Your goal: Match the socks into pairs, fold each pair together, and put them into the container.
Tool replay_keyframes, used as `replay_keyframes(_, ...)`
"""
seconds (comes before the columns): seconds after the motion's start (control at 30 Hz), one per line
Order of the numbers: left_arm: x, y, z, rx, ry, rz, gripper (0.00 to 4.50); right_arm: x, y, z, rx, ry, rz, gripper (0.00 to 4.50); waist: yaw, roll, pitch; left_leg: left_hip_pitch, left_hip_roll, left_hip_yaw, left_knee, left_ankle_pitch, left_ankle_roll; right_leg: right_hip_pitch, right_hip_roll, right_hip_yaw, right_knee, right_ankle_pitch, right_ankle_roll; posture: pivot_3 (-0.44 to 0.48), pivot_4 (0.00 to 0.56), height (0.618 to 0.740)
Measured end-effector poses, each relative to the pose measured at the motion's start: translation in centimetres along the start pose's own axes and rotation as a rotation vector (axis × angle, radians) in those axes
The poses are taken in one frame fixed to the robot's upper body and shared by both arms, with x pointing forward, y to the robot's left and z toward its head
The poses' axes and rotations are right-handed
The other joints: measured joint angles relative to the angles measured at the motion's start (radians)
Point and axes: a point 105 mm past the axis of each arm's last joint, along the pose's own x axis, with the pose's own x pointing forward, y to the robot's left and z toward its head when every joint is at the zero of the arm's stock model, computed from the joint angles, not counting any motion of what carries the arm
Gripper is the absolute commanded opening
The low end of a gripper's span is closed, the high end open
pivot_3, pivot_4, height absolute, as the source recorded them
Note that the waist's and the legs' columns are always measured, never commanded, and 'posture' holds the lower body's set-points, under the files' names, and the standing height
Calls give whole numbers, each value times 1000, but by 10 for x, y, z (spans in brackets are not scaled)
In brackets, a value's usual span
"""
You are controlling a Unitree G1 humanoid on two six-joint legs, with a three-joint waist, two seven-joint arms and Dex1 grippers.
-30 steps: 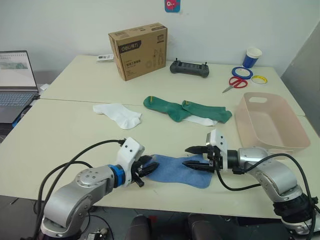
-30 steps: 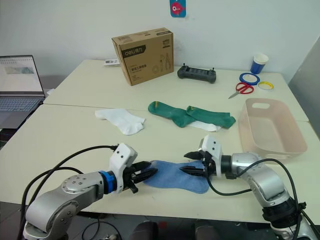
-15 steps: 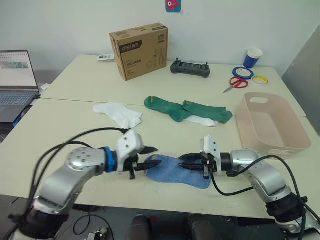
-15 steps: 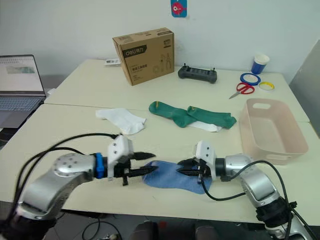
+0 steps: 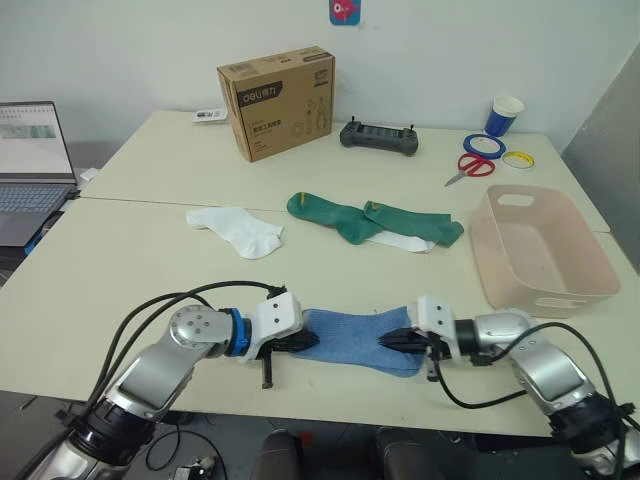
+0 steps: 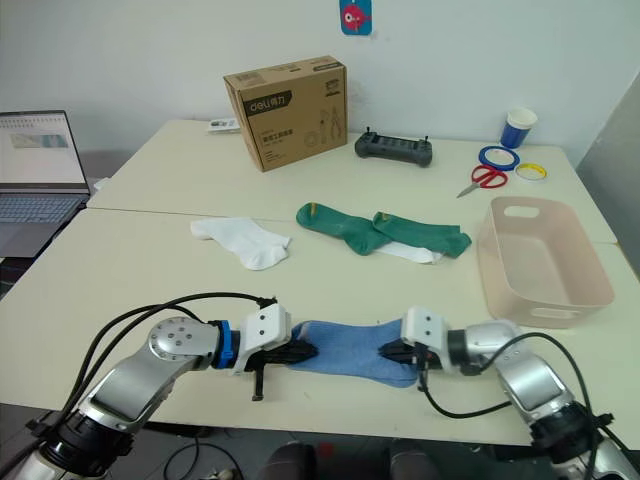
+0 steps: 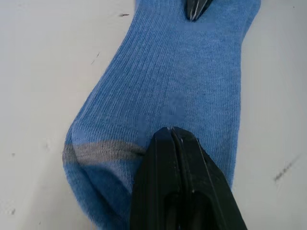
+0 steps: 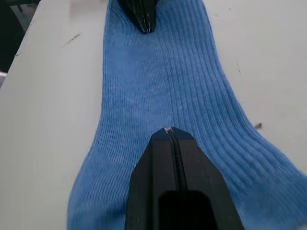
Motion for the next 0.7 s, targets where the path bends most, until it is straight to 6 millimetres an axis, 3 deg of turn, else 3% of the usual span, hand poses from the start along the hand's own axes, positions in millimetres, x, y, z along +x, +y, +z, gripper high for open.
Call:
replay_keyframes(0.17, -10, 9, -1, -31, -17, 36, 18, -32, 0, -15, 19, 60, -28, 0, 0, 1, -1, 1, 0, 1, 0, 0, 0, 1, -1, 1, 0, -2, 3, 0, 150, 740)
replay_keyframes(0.27, -9, 10, 6, -46, -66, 36, 18, -40, -3, -13, 52, 56, -37, 0, -1, 1, -1, 1, 0, 1, 0, 0, 0, 1, -1, 1, 0, -2, 3, 0, 150, 740)
replay_keyframes(0.43, -4, 8, 35, -12, -173, -7, 18, -24, -2, 29, 65, -106, -7, 0, -2, 1, -1, 1, 1, -1, 0, 0, 0, 1, 2, 0, 2, -2, 3, 0, 150, 740)
replay_keyframes(0.5, -3, 7, 37, -12, -179, -15, 18, -19, -2, 36, 54, -117, -5, 0, -1, 1, -1, 1, 1, -1, 0, 0, 0, 1, 2, 0, 2, -2, 3, 0, 150, 740)
replay_keyframes(0.63, 4, 2, 14, -14, -70, -44, 18, -4, 10, 12, 35, -5, 39, 0, -1, 1, -1, 1, 0, 0, 0, 0, 0, 0, 1, 1, 1, -2, 3, 0, 150, 740)
replay_keyframes(0.7, 3, 4, 2, -16, -18, -38, 18, -7, 14, 0, 25, 43, 47, 0, 0, 1, -1, 1, 0, 1, 0, 0, 0, 0, 1, 1, 1, -2, 3, 0, 150, 740)
